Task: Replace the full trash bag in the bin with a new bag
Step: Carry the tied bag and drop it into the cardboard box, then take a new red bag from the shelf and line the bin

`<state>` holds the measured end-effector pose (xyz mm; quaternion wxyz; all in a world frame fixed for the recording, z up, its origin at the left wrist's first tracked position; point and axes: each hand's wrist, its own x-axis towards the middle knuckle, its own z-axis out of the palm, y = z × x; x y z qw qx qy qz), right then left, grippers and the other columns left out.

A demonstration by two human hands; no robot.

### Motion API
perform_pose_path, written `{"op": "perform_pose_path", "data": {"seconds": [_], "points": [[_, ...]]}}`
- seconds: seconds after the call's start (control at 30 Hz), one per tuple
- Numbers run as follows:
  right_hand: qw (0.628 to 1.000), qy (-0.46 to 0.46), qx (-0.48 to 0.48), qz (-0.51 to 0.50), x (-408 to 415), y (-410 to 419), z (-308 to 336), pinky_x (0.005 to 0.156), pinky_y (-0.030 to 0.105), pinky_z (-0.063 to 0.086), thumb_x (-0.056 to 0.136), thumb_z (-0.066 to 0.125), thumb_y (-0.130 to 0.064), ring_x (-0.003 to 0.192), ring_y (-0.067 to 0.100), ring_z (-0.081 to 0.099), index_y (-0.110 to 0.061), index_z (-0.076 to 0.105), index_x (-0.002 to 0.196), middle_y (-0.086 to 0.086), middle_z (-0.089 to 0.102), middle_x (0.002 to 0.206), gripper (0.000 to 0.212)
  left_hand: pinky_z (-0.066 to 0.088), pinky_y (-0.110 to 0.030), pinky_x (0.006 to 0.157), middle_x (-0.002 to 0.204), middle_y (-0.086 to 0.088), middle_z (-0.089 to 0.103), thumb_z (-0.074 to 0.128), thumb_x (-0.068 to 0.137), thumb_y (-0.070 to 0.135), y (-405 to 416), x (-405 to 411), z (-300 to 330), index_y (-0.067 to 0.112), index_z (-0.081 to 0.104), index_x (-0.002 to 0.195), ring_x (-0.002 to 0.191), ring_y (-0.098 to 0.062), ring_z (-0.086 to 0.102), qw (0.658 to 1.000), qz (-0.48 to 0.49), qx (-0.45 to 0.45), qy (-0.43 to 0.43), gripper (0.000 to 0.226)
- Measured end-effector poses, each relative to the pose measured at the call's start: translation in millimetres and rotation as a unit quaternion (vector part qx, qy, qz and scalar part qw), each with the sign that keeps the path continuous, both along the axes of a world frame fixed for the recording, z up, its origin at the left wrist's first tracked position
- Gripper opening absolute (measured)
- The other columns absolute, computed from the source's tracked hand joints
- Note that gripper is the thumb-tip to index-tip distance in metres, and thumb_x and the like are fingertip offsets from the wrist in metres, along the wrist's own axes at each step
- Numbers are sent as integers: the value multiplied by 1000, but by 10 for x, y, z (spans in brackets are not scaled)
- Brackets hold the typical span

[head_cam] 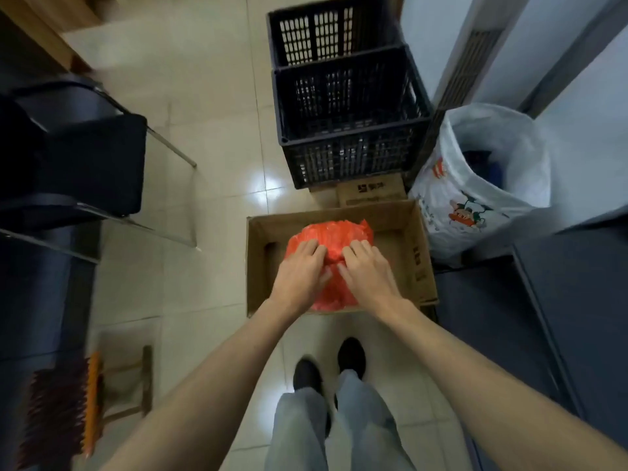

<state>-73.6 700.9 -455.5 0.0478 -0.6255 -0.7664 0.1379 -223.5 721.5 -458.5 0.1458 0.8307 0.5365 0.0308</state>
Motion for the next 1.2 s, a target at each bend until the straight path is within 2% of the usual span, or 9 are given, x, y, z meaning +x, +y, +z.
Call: {"op": "perform_pose_path", "data": {"seconds": [0.13, 0.3, 0.4, 0.53, 0.63, 0.7, 0.87, 1.07, 1.2], "points": [[999, -39, -19, 12, 17, 331, -832, 77, 39, 51, 79, 72, -23, 86, 30, 63, -8, 66, 91, 12, 67, 89, 20, 49, -33, 63, 103, -1, 57, 56, 90, 30, 332, -7, -859, 14, 56, 98, 95, -19, 54, 1000, -19, -20, 8, 19], [999, -19, -38, 5, 66, 538, -1934, 91, 40, 43, 92, 56, -23, 102, 29, 57, -8, 61, 106, 12, 64, 108, 21, 50, -31, 65, 110, 0, 54, 53, 93, 31, 591, 25, -1913, 14, 55, 107, 97, -17, 51, 998, -46, -36, -2, 21], [999, -15, -34, 2, 70, 615, -2446, 92, 37, 40, 94, 53, -24, 106, 27, 54, -10, 59, 111, 11, 62, 113, 23, 39, -26, 59, 107, -1, 54, 53, 94, 30, 667, 12, -2451, 15, 54, 105, 94, -17, 50, 998, -54, -31, 1, 19], [998, -26, -41, -35, 40, 658, -2848, 93, 37, 37, 97, 48, -28, 109, 28, 51, -10, 58, 112, 11, 60, 116, 26, 45, -33, 70, 113, -4, 55, 54, 94, 31, 699, -18, -2883, 14, 56, 109, 100, -22, 52, 998, -31, -46, 10, 23], [997, -27, -40, -53, -20, 654, -2866, 91, 38, 38, 97, 45, -29, 106, 28, 52, -9, 58, 111, 11, 60, 113, 27, 41, -30, 72, 116, -5, 56, 55, 94, 34, 722, -59, -2897, 14, 56, 115, 104, -21, 52, 998, 13, -57, -13, 29], [997, -13, -37, -59, -60, 654, -2756, 89, 38, 40, 98, 46, -28, 103, 28, 54, -9, 59, 107, 11, 61, 110, 25, 38, -26, 69, 115, -3, 57, 51, 96, 36, 744, -82, -2782, 15, 55, 115, 101, -18, 53, 998, 24, -59, -18, 28], [997, 5, 10, -82, -80, 757, -2041, 78, 36, 46, 95, 53, -28, 88, 23, 57, -14, 61, 93, 6, 63, 94, 17, 46, -27, 66, 107, 1, 57, 46, 98, 37, 928, -127, -1988, 18, 55, 110, 91, -13, 53, 999, -2, -30, -18, 24], [989, 2, 91, -114, 103, 1075, -480, 70, 37, 48, 90, 59, -27, 79, 24, 57, -15, 61, 81, 4, 60, 80, 16, 52, -33, 65, 91, 5, 58, 40, 98, 38, 1333, -17, -312, 21, 55, 94, 79, -13, 57, 998, -34, 37, -37, 22], [979, 24, 137, -150, 324, 1410, 720, 71, 43, 49, 93, 56, -25, 81, 29, 58, -9, 60, 78, 9, 60, 80, 22, 50, -33, 61, 86, 4, 59, 43, 98, 37, 1709, 195, 904, 18, 55, 88, 78, -15, 57, 992, -43, 99, -60, 25]]}}
